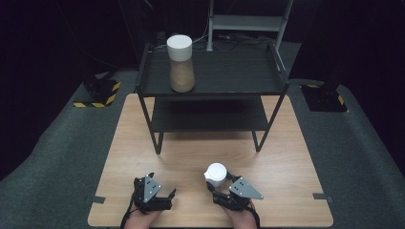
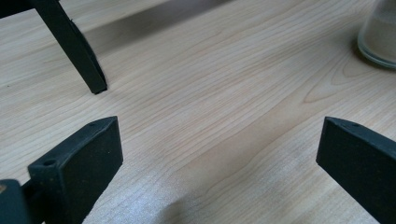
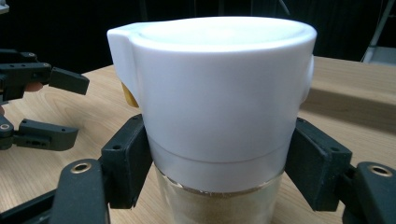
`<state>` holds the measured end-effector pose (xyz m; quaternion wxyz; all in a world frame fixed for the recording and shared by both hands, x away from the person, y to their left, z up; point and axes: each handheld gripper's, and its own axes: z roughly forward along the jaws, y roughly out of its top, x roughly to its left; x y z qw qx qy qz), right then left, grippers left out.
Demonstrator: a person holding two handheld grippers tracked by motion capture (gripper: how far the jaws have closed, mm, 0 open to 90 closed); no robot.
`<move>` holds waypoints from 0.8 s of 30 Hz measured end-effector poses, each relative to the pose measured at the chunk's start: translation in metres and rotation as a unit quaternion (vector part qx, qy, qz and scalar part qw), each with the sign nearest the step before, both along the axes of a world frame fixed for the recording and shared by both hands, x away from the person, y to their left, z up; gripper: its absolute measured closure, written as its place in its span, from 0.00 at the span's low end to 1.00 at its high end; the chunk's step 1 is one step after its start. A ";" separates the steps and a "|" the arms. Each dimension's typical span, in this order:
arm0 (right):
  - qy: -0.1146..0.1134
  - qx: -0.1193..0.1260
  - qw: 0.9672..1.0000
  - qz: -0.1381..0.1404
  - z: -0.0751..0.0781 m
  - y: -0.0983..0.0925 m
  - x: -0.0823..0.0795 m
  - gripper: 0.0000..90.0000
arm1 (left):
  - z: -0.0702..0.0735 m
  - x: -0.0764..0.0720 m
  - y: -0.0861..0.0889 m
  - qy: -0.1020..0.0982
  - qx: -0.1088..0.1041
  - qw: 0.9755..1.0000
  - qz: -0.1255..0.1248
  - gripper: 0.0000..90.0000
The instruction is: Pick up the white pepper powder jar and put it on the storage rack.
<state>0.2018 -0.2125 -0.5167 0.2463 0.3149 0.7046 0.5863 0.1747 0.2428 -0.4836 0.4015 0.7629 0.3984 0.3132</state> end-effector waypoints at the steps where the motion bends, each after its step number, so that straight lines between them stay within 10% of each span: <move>1: -0.001 -0.002 1.000 0.001 0.001 0.000 0.000 0.32 | 0.000 0.000 0.000 0.000 0.000 1.000 0.000 0.01; 24: -0.028 0.014 0.999 -0.021 0.016 -0.027 -0.010 0.33 | 0.000 0.002 0.002 0.003 -0.001 1.000 -0.008 0.01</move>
